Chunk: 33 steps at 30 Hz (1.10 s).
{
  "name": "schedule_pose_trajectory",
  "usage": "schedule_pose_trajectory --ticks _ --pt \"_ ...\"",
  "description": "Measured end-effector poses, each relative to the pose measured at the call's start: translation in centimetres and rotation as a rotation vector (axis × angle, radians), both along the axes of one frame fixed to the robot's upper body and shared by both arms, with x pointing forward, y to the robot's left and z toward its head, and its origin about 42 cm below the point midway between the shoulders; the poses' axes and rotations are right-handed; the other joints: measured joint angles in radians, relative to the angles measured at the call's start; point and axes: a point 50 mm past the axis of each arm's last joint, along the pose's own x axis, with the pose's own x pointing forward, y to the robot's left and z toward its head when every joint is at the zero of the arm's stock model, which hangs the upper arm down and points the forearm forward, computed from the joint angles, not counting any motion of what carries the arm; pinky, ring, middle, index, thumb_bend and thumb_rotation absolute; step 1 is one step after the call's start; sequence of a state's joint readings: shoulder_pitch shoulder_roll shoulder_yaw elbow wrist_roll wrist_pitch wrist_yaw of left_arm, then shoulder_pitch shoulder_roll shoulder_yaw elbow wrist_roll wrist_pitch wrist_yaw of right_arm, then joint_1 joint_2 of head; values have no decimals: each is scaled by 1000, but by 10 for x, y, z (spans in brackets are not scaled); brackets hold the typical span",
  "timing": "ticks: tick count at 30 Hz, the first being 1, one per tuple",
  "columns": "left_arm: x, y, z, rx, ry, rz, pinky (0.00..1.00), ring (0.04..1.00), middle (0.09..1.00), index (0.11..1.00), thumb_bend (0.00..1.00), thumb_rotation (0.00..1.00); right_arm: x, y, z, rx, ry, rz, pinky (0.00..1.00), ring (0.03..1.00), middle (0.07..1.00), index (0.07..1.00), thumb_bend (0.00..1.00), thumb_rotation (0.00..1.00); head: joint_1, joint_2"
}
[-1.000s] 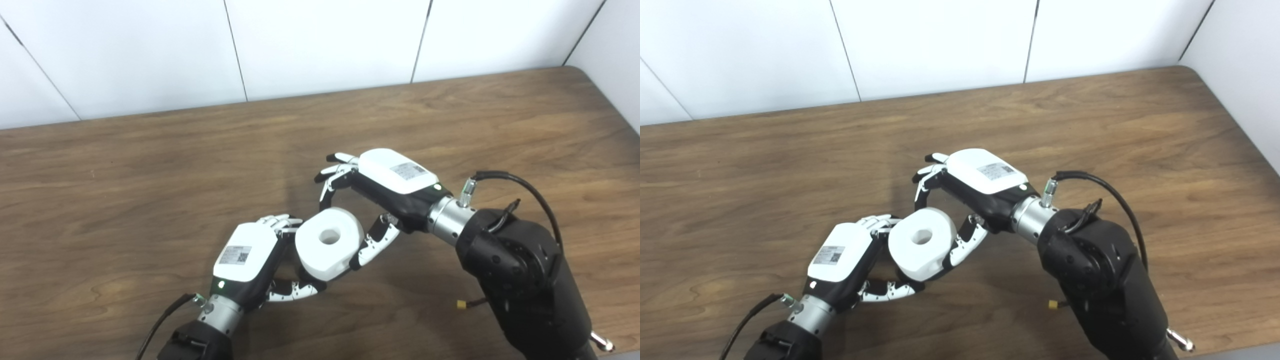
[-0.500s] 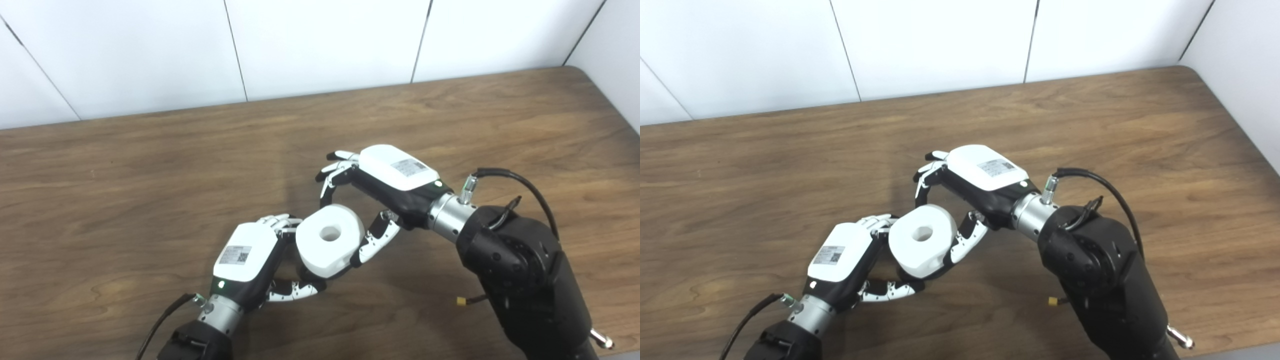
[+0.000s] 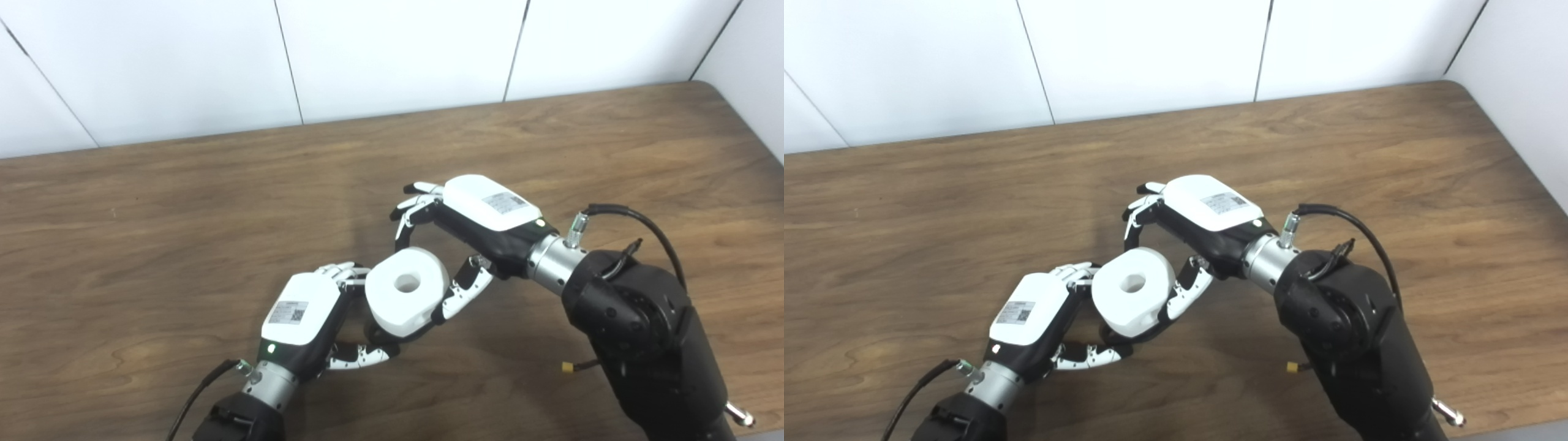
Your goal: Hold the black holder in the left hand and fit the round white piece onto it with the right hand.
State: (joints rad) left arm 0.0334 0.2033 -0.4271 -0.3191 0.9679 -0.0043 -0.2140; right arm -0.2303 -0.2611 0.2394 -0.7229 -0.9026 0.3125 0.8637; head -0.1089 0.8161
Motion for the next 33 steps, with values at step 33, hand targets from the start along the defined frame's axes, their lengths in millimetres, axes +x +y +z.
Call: schedule_pose_trajectory --ticks 33 --pt "0 1 2 3 12 -6 840 851 794 486 518 56 -3 1 -10 24 -21 18 809 942 820 482 523 137 -3 11"
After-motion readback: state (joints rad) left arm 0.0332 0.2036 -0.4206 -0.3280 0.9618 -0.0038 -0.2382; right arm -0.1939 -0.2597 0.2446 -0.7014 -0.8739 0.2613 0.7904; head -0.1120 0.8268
